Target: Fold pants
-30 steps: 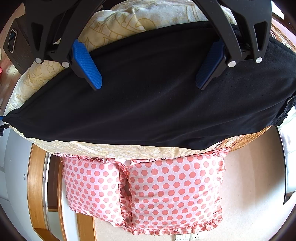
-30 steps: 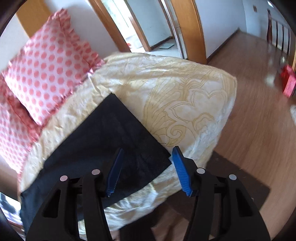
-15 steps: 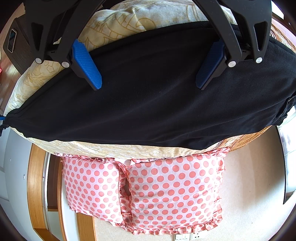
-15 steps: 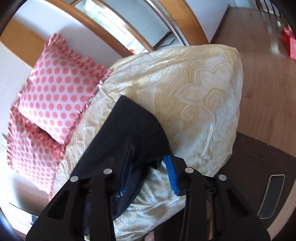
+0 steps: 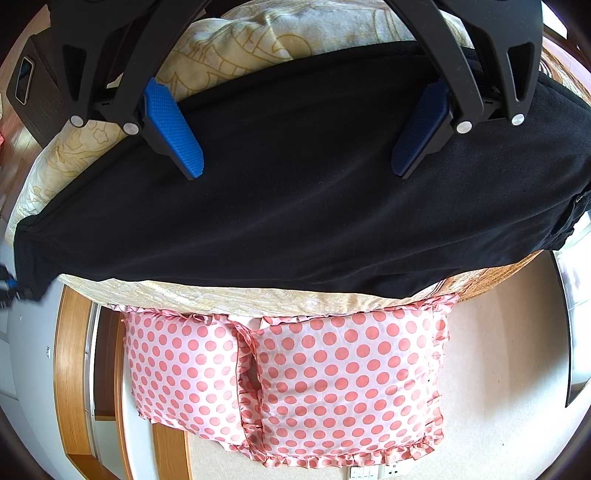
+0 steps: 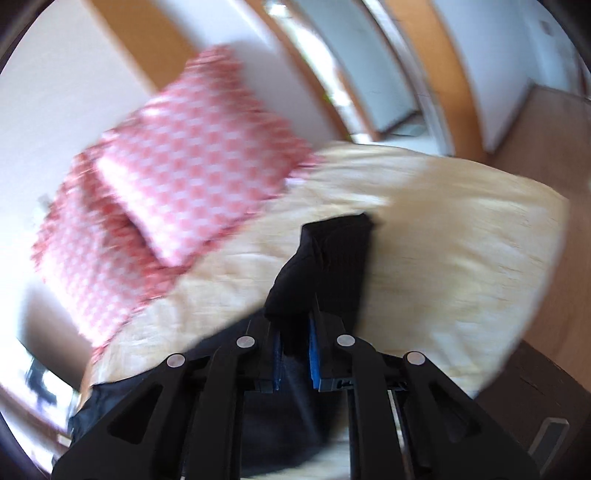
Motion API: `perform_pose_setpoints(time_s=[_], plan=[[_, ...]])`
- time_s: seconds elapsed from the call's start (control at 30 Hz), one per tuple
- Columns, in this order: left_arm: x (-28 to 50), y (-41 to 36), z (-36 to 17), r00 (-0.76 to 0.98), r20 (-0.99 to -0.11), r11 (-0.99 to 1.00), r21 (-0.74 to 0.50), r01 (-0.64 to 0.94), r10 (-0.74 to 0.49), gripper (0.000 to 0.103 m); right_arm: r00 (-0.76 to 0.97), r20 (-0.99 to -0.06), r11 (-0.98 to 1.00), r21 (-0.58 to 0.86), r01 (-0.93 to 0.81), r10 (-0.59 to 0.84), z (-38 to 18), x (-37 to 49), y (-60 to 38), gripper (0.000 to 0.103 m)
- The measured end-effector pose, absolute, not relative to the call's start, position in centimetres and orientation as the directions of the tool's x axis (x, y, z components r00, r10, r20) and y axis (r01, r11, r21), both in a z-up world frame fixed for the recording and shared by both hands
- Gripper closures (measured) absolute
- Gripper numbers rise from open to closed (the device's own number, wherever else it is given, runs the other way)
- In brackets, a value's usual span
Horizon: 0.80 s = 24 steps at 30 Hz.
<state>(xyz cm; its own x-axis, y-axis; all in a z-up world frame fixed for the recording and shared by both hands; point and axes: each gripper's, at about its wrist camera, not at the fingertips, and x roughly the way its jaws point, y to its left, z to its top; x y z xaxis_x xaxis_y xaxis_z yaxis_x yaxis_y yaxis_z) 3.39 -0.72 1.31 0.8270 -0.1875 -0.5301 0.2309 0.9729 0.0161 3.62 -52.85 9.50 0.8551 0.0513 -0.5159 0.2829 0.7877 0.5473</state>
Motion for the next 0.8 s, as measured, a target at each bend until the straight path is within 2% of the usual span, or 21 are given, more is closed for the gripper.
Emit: perform_pose_setpoints(time_s=[0.17, 0.27, 0.33, 0.4, 0.47, 0.57, 0.67, 0.8], plan=[[3.2, 0.4, 2.4, 0.808, -0.530, 0.964, -0.080, 0.253, -0.257, 0.002, 0.824, -0.412, 0.813, 0.574, -0.097, 0.390, 11.8, 8.9, -41.1, 0.091], [2.2, 1.5, 3.6, 0.833, -0.495, 0.969, -0.111, 0.221, -0.246, 0.002, 0.696, -0.409, 0.758, 0.577, -0.303, 0.590, 11.0, 10.7, -32.4, 0.091], [1.7, 2.5, 4.4, 0.853, -0.477, 0.977, -0.113, 0.181, -0.214, 0.002, 0.565, -0.446, 0.703, 0.588, -0.400, 0.694, 8.6, 11.2, -26.3, 0.091], [1.2, 3.6, 5.0, 0.870, -0.463, 0.984, -0.114, 0.135, -0.173, 0.002, 0.466, -0.524, 0.700, 0.573, -0.428, 0.713, 5.7, 11.3, -21.8, 0.092], [0.7, 5.1, 5.6, 0.882, -0.453, 0.990, -0.116, 0.083, -0.127, 0.002, 0.391, -0.560, 0.683, 0.594, -0.425, 0.730, 3.1, 11.4, -19.0, 0.095], [0.3, 7.2, 6.0, 0.892, -0.447, 0.994, -0.111, 0.015, -0.064, 0.002, 0.442, -0.549, 0.705, 0.545, -0.454, 0.709, 3.9, 11.0, -17.9, 0.095], [-0.1, 8.8, 6.4, 0.898, -0.440, 0.993, -0.114, -0.038, -0.016, 0.002, 0.475, -0.491, 0.682, 0.566, -0.463, 0.730, 5.6, 11.2, -18.4, 0.095], [-0.5, 10.4, 6.6, 0.902, -0.431, 0.986, -0.147, -0.084, 0.013, 0.002, 0.481, -0.459, 0.662, 0.580, -0.475, 0.747, 6.2, 11.1, -17.8, 0.095]])
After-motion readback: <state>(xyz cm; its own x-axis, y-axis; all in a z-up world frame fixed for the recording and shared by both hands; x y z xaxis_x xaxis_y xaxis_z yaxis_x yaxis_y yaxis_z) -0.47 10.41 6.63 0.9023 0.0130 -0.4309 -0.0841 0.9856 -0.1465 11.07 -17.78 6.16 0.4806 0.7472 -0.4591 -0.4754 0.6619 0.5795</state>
